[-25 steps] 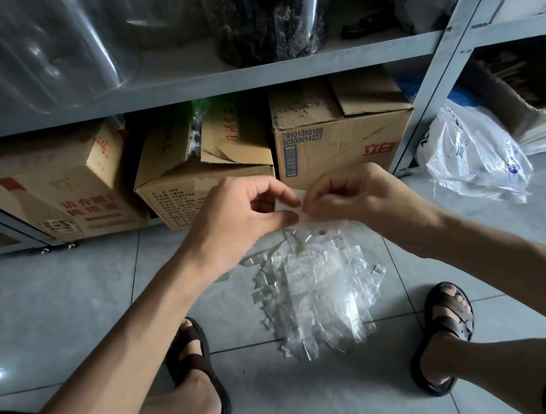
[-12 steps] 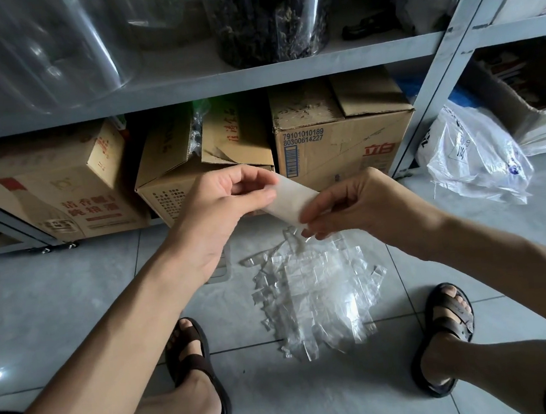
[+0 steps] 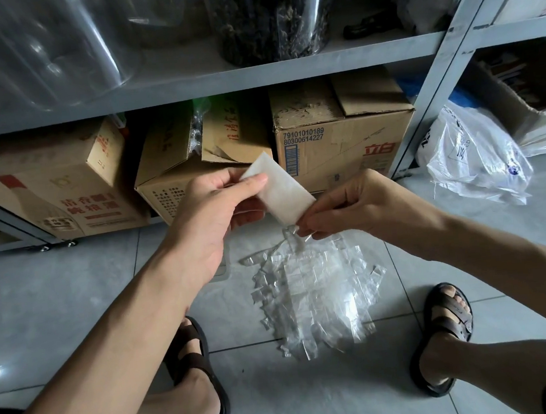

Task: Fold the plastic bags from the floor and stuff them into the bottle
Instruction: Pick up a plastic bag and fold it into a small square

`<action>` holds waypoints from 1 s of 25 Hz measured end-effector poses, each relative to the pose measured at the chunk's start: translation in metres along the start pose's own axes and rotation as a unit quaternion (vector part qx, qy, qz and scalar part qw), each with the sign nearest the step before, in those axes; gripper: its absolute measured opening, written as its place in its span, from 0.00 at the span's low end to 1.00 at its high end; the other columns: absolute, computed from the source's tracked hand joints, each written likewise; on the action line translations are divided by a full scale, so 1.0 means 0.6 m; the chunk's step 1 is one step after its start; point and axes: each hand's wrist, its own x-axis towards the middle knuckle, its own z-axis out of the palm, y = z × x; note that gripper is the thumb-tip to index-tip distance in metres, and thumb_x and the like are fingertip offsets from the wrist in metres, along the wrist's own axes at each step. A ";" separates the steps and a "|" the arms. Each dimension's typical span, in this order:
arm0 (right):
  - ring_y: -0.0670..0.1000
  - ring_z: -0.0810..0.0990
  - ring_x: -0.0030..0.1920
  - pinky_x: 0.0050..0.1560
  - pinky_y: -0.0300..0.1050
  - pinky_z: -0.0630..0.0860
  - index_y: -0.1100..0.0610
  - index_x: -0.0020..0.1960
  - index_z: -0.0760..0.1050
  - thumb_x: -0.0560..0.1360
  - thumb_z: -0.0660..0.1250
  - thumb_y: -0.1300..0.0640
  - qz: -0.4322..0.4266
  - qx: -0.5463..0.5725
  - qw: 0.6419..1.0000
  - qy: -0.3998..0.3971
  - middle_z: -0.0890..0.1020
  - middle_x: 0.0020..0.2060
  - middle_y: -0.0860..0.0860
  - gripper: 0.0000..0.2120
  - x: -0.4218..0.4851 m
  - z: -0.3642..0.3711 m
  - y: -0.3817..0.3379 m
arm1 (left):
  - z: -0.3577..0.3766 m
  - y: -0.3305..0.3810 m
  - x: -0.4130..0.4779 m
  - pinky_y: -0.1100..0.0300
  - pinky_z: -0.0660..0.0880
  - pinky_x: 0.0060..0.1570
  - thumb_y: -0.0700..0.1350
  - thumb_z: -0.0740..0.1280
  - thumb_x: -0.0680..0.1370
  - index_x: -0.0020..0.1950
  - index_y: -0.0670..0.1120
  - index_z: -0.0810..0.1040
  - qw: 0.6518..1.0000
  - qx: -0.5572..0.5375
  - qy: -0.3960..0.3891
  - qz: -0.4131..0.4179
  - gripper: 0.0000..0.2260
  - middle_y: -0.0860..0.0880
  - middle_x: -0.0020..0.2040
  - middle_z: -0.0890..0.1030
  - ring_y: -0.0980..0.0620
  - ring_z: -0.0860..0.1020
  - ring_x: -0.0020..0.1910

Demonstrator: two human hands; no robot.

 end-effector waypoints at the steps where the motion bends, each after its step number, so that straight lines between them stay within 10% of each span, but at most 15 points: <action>1: 0.54 0.86 0.46 0.48 0.44 0.82 0.62 0.48 0.85 0.75 0.71 0.63 0.002 -0.005 1.000 0.004 0.87 0.43 0.54 0.05 0.000 -0.002 -0.003 | -0.003 0.000 0.001 0.58 0.80 0.44 0.39 0.71 0.76 0.47 0.45 0.84 1.000 0.007 0.000 0.010 0.03 0.47 0.42 0.85 0.52 0.81 0.39; 7: 0.52 0.83 0.38 0.40 0.47 0.79 0.62 0.46 0.81 0.72 0.72 0.50 0.005 0.006 0.994 0.111 0.85 0.38 0.54 0.14 0.008 0.001 0.007 | 0.008 0.003 -0.012 0.44 0.78 0.57 0.41 0.72 0.77 0.48 0.45 0.83 0.995 0.070 -0.072 0.027 0.02 0.43 0.45 0.85 0.46 0.82 0.45; 14: 0.52 0.80 0.38 0.46 0.48 0.78 0.62 0.50 0.83 0.76 0.71 0.62 0.001 0.044 0.996 0.077 0.85 0.40 0.58 0.05 0.012 0.012 0.008 | 0.009 0.000 -0.009 0.38 0.74 0.64 0.45 0.72 0.76 0.50 0.45 0.84 0.986 0.120 -0.101 0.053 0.05 0.42 0.48 0.86 0.40 0.83 0.52; 25: 0.52 0.83 0.33 0.36 0.41 0.81 0.63 0.45 0.81 0.74 0.72 0.66 0.032 0.100 0.989 0.102 0.85 0.36 0.59 0.01 0.010 0.013 0.005 | 0.019 0.001 -0.016 0.60 0.81 0.36 0.34 0.72 0.74 0.51 0.38 0.79 0.991 0.060 -0.115 -0.022 0.08 0.40 0.45 0.86 0.47 0.85 0.41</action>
